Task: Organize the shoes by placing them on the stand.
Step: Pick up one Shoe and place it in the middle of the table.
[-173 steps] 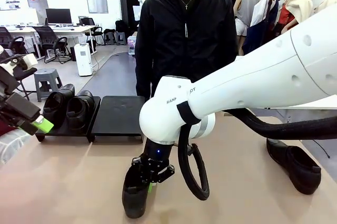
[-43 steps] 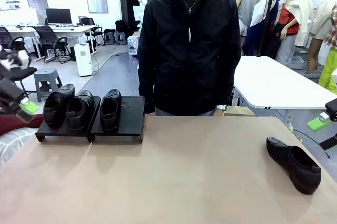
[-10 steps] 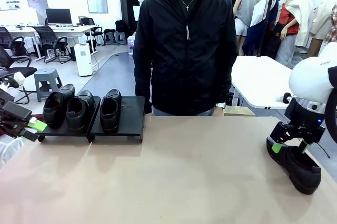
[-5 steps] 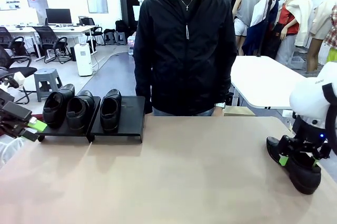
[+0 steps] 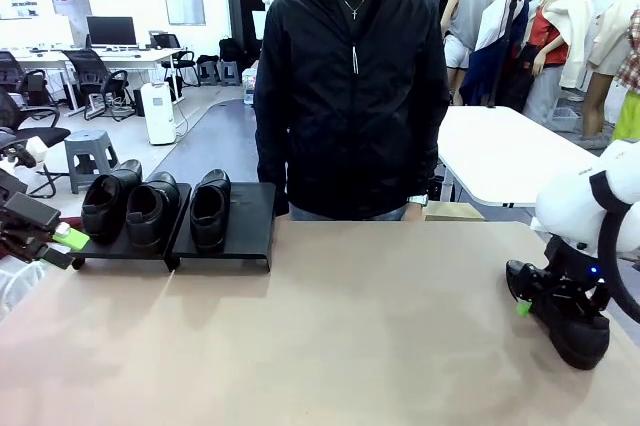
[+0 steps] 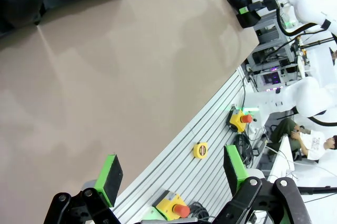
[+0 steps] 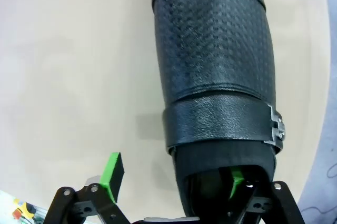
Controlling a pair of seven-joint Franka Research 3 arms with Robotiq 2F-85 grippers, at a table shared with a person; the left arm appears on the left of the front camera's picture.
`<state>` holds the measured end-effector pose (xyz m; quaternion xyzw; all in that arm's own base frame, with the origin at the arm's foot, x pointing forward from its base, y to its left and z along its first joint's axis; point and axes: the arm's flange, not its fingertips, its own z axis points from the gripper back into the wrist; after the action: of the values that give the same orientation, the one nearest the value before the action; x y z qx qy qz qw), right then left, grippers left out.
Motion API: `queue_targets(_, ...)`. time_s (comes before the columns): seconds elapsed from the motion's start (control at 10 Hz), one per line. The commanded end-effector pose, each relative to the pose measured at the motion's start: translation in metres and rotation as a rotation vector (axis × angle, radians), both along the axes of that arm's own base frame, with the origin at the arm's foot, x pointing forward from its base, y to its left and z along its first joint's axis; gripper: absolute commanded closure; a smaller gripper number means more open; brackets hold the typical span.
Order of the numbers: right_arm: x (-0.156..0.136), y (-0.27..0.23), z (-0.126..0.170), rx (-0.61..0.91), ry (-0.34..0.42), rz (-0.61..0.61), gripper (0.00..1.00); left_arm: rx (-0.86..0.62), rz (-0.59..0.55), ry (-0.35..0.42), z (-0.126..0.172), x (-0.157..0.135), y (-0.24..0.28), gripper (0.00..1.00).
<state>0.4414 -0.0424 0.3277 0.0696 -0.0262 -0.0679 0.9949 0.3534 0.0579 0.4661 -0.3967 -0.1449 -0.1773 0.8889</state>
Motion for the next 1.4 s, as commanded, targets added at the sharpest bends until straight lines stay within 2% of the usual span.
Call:
queue_targets(0.0, -0.001, 0.003, -0.004, 0.010, -0.038, 0.003, 1.00, 0.003, -0.015, -0.002, 0.001, 0.000, 0.004, 0.00)
queue_targets(0.8, -0.002, 0.007, 0.002, -0.005, -0.045, 0.004, 1.00, 0.003, -0.015, -0.002, 0.001, 0.000, 0.004, 0.00)
queue_targets(1.1, 0.001, 0.009, 0.009, -0.018, -0.046, 0.009, 1.00, 0.003, -0.015, -0.002, 0.001, 0.000, 0.004, 0.00)
queue_targets(1.3, -0.009, 0.004, 0.025, -0.007, -0.059, 0.027, 1.00, 0.003, -0.015, -0.002, 0.001, 0.000, 0.004, 0.00)
